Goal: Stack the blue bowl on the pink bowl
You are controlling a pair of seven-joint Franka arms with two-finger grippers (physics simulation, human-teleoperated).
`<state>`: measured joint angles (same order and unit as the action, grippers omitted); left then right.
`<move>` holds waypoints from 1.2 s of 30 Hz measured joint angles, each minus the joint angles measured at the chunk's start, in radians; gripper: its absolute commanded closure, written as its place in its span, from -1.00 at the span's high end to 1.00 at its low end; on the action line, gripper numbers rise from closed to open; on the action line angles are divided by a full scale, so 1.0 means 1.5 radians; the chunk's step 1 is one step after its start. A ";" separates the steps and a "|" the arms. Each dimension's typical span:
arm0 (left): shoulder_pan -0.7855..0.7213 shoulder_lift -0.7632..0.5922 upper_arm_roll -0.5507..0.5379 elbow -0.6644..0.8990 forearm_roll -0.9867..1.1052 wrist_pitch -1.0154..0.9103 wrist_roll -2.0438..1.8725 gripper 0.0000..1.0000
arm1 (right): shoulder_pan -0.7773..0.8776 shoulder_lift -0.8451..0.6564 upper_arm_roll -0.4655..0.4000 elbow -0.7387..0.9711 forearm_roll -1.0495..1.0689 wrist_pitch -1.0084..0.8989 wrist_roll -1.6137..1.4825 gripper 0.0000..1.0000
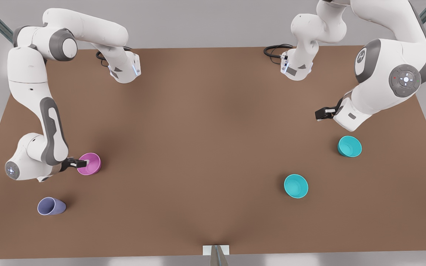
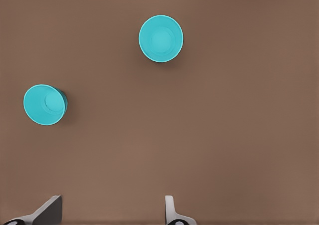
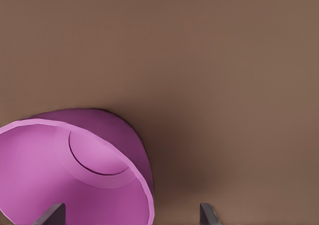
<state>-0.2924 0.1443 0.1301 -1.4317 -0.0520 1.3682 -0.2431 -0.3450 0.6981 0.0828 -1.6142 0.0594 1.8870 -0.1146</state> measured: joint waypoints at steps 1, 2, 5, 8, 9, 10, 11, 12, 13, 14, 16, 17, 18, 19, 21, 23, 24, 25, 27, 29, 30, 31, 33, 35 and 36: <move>0.000 0.000 0.000 0.000 0.000 0.000 0.000 1.00 | -0.001 0.003 0.000 -0.002 0.001 0.002 0.000 0.94; 0.001 0.000 -0.003 0.000 0.000 0.000 -0.001 1.00 | -0.001 0.006 0.000 -0.006 0.001 0.004 0.000 0.73; 0.000 -0.001 -0.021 0.017 0.005 0.000 -0.002 1.00 | -0.002 0.014 0.000 -0.008 0.001 0.010 -0.001 0.45; -0.004 -0.001 -0.030 0.060 0.008 -0.001 -0.002 1.00 | -0.003 0.018 0.000 -0.007 0.002 0.013 -0.003 -0.11; -0.005 -0.005 -0.031 0.067 0.009 -0.007 -0.002 1.00 | -0.003 0.018 0.000 -0.006 0.003 0.013 -0.005 -0.27; -0.004 -0.004 -0.032 0.072 0.009 -0.013 -0.002 1.00 | -0.004 0.018 0.000 -0.005 0.005 0.014 -0.008 -0.50; 0.003 0.003 -0.044 0.078 0.010 -0.019 -0.003 1.00 | -0.008 0.018 0.000 -0.004 0.007 0.014 -0.012 -0.57; 0.008 0.009 -0.062 0.081 0.010 -0.023 -0.005 1.00 | -0.013 0.018 0.000 -0.001 0.007 0.013 -0.017 -0.57; 0.002 0.025 -0.075 0.084 0.009 -0.028 -0.007 1.00 | -0.016 0.018 0.000 0.003 0.007 0.011 -0.022 -0.57; -0.007 0.037 -0.080 0.092 0.008 -0.031 -0.009 1.00 | -0.016 0.017 0.001 0.008 0.007 0.009 -0.027 -0.57; -0.011 0.047 -0.081 0.104 0.006 -0.038 -0.012 1.00 | -0.013 0.011 0.006 0.019 0.016 -0.001 -0.037 -0.57; -0.006 0.054 -0.081 0.107 0.005 -0.042 -0.013 1.00 | -0.010 0.005 0.015 0.025 0.025 -0.009 -0.042 -0.57; -0.004 0.058 -0.084 0.107 0.005 -0.046 -0.015 1.00 | -0.007 -0.001 0.027 0.032 0.037 -0.015 -0.045 -0.57; -0.005 0.062 -0.086 0.108 0.004 -0.052 -0.017 1.00 | -0.006 -0.006 0.050 0.042 0.050 -0.022 -0.048 -0.57; -0.007 0.069 -0.087 0.109 -0.006 -0.070 -0.022 1.00 | 0.013 -0.006 0.103 0.062 0.079 -0.031 -0.046 -0.57; -0.008 0.071 -0.087 0.110 -0.008 -0.084 -0.028 1.00 | 0.070 -0.003 0.136 0.078 0.121 -0.023 -0.034 -0.57; -0.008 0.069 -0.087 0.111 -0.009 -0.088 -0.031 1.00 | 0.115 0.006 0.142 0.081 0.146 -0.010 -0.025 -0.57; -0.008 0.068 -0.087 0.111 -0.009 -0.093 -0.038 1.00 | 0.166 0.018 0.144 0.092 0.175 0.008 -0.014 -0.57; -0.010 0.063 -0.089 0.111 -0.006 -0.098 -0.050 1.00 | 0.257 0.059 0.146 0.157 0.218 0.040 0.019 -0.57; -0.014 0.061 -0.091 0.110 -0.002 -0.095 -0.062 1.00 | 0.334 0.117 0.147 0.238 0.248 0.077 0.059 -0.57; -0.016 0.059 -0.091 0.107 0.003 -0.089 -0.067 1.00 | 0.369 0.145 0.147 0.267 0.257 0.099 0.080 -0.57; -0.018 0.059 -0.092 0.104 0.007 -0.081 -0.072 1.00 | 0.401 0.171 0.147 0.292 0.265 0.124 0.102 -0.57; -0.021 0.060 -0.093 0.101 0.014 -0.068 -0.082 1.00 | 0.460 0.227 0.146 0.347 0.274 0.173 0.150 -0.57; -0.021 0.061 -0.092 0.094 0.018 -0.062 -0.091 1.00 | 0.501 0.270 0.144 0.386 0.279 0.211 0.196 -0.57; -0.021 0.061 -0.092 0.092 0.019 -0.061 -0.095 1.00 | 0.513 0.282 0.143 0.393 0.281 0.227 0.217 -0.57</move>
<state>-0.3240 0.2356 -0.0080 -1.2938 -0.0229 1.2768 -0.3855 0.4247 1.1208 0.2971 -1.0242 0.4808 2.2268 0.2116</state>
